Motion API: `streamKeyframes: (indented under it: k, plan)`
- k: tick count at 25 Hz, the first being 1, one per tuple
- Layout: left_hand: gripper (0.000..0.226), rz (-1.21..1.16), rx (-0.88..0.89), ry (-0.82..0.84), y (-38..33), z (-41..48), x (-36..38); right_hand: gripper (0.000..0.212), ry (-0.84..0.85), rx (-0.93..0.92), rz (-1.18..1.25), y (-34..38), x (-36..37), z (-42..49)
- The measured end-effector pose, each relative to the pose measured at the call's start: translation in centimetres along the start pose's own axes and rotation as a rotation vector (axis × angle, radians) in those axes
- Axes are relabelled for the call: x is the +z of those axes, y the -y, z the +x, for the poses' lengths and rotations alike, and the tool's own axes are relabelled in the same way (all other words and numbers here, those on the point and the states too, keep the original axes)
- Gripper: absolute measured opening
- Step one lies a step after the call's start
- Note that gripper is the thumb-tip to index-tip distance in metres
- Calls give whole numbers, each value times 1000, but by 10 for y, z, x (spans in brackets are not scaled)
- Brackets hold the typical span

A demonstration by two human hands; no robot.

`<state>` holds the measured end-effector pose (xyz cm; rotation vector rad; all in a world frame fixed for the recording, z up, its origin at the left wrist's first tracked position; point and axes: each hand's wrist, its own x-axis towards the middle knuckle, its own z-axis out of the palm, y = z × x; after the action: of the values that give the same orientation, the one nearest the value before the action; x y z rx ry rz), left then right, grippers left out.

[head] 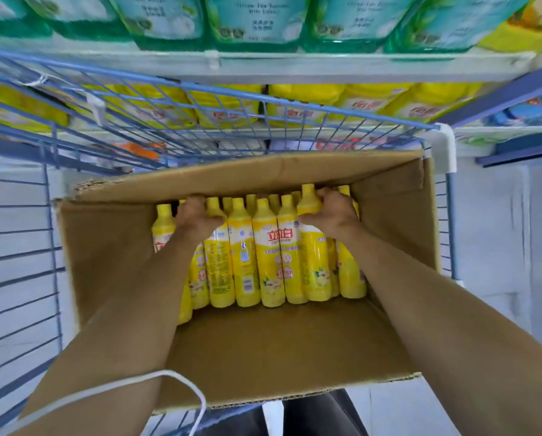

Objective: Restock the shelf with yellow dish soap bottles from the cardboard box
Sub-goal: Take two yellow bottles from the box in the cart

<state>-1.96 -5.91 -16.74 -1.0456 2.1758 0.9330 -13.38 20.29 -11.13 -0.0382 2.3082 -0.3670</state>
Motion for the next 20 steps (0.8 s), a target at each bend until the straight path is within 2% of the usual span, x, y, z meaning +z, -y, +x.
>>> streamKeyframes:
  k: [4, 10, 13, 16, 19, 20]
  plan:
    - [52, -64, -13, 89, 5, -6, 4, 70, 37, 0, 68, 0, 2, -6]
    - [67, -245, 91, 103, 8, -41, 0, 75, 94, -74, 74, 2, -2, -27]
    - [71, -269, 155, 106, 4, -65, -18, 68, 93, -123, 41, 1, -27, -47]
    - [59, -236, 252, 160, -18, -91, -47, 63, 119, -207, -9, 10, -56, -67]
    - [46, -193, 331, 159, -57, -122, -90, 77, 83, -352, -74, 32, -88, -89]
    - [44, -189, 373, 149, -70, -129, -105, 70, 76, -404, -78, 40, -100, -95]
